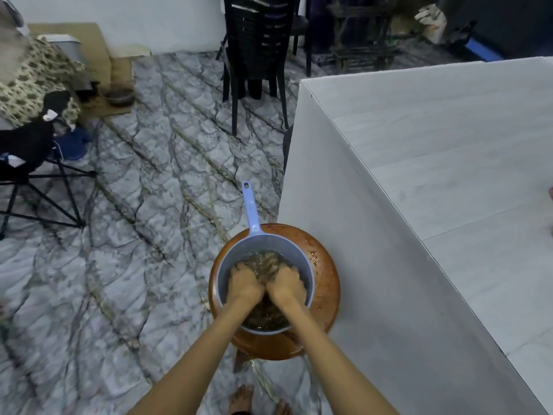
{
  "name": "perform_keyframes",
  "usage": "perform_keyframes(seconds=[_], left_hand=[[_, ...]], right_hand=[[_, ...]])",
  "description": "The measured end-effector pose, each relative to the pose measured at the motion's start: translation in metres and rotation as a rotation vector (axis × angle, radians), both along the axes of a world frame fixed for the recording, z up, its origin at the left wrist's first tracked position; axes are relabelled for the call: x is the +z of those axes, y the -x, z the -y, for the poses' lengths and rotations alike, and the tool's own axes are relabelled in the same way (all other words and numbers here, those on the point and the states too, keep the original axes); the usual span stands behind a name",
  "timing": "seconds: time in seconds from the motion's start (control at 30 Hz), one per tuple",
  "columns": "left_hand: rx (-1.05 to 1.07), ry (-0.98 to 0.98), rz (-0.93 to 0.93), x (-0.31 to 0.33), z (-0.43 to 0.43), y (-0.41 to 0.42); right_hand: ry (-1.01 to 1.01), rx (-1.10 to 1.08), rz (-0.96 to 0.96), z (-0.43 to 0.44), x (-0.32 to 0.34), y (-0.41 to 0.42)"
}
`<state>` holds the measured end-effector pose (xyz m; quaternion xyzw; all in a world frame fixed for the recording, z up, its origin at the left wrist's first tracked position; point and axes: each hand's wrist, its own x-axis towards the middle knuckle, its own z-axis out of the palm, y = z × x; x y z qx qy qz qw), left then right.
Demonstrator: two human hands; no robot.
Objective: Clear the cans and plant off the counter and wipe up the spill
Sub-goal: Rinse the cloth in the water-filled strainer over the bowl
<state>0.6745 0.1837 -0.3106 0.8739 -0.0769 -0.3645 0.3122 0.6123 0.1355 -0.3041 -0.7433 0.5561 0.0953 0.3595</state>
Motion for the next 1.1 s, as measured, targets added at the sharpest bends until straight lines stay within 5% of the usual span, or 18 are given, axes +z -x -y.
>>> perform_keyframes(seconds=[0.1,0.2,0.27,0.53,0.6,0.8,1.1], left_hand=[[0.150,0.190,-0.073,0.004,0.002,0.001],[0.369,0.386,-0.525,0.014,0.003,0.000],[0.444,0.377,-0.622,0.008,0.002,-0.004],[0.560,0.405,-0.555,-0.004,0.000,-0.003],[0.609,0.408,-0.531,-0.008,0.002,-0.003],[0.435,0.198,-0.345,-0.018,0.008,-0.002],[0.115,-0.069,-0.072,-0.015,0.010,-0.002]], right_hand=[[0.027,-0.021,0.163,-0.006,0.000,0.006],[-0.093,0.079,0.330,-0.012,0.001,0.015],[-0.220,0.098,0.364,-0.010,0.008,0.020],[-0.474,-0.488,0.519,-0.002,0.000,0.005],[-0.506,-0.471,0.494,0.001,-0.002,0.001],[-0.105,-0.231,0.087,0.009,-0.011,-0.011],[-0.057,-0.136,-0.006,0.008,-0.017,-0.019]])
